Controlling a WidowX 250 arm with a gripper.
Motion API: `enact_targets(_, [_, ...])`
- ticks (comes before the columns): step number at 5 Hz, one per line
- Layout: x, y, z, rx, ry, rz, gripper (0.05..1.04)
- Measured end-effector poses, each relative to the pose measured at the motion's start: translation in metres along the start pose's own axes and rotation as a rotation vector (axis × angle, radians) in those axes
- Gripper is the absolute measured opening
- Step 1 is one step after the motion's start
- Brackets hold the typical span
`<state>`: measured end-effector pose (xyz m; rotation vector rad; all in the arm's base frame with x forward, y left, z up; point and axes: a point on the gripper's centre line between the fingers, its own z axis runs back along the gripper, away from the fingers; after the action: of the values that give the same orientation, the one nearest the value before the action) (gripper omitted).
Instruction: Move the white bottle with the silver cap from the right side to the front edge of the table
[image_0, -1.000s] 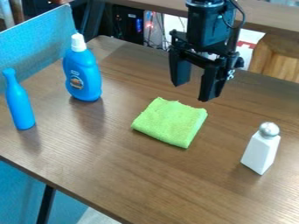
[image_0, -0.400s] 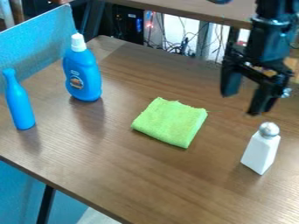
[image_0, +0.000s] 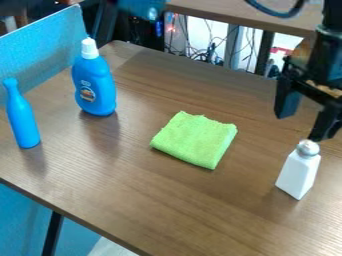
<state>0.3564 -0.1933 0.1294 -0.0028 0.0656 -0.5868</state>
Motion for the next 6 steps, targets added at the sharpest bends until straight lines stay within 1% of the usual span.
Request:
enact_targets(1, [0.0,-0.001,-0.014,-0.006,0.053,0.02,1.001])
enact_targets(2, [0.005,0.001,-0.026,0.002,0.103,0.05,1.001])
enact_targets(3, [0.011,0.002,-0.029,0.005,0.114,0.056,1.001])
enact_targets(4, [0.018,0.003,-0.031,0.008,0.111,0.051,1.001])
enact_targets(5, [0.023,-0.003,-0.035,0.008,0.137,0.056,1.001])
enact_targets(6, [0.026,-0.012,-0.041,0.011,0.178,0.043,0.951])
